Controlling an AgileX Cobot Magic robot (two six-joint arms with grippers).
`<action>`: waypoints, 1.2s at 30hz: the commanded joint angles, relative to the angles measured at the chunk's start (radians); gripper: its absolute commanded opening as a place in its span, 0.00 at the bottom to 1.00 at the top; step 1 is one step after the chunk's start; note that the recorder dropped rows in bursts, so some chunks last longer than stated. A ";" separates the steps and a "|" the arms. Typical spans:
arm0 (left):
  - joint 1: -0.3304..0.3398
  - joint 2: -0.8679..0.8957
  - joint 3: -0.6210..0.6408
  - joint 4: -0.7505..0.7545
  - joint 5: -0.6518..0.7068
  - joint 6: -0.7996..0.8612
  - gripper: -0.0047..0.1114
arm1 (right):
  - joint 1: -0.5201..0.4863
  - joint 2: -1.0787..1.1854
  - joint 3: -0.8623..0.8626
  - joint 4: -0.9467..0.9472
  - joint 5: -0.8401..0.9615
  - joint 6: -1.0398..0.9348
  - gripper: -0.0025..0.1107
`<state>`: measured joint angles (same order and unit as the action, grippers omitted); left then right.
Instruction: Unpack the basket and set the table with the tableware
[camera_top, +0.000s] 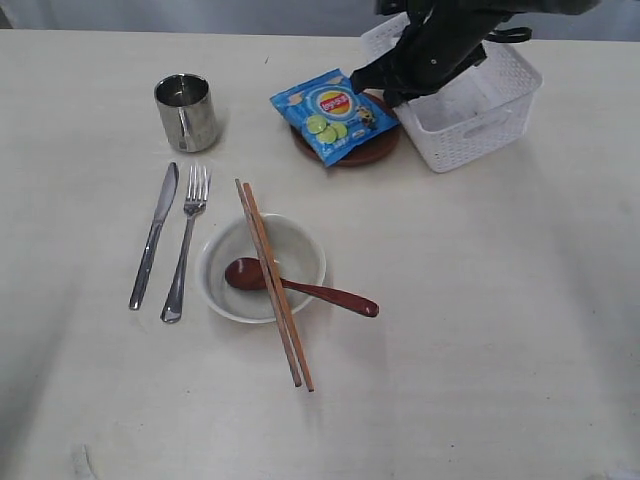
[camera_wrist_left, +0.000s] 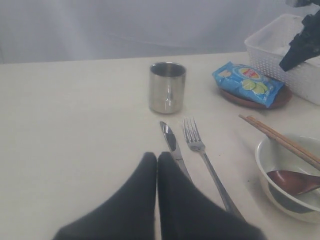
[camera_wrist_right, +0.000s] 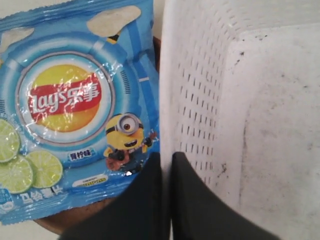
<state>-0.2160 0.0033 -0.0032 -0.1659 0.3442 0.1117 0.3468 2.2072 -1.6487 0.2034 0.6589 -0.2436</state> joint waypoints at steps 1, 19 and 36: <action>-0.006 -0.003 0.003 0.002 -0.002 -0.003 0.04 | 0.061 0.029 0.021 0.042 0.134 0.095 0.02; -0.006 -0.003 0.003 0.002 -0.002 -0.001 0.04 | 0.065 -0.069 0.021 -0.156 0.073 0.446 0.02; -0.006 -0.003 0.003 0.002 -0.002 -0.001 0.04 | 0.015 -0.106 0.021 -0.203 0.124 0.665 0.02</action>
<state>-0.2160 0.0033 -0.0032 -0.1659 0.3442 0.1117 0.3693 2.1011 -1.6323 0.0000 0.7882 0.3607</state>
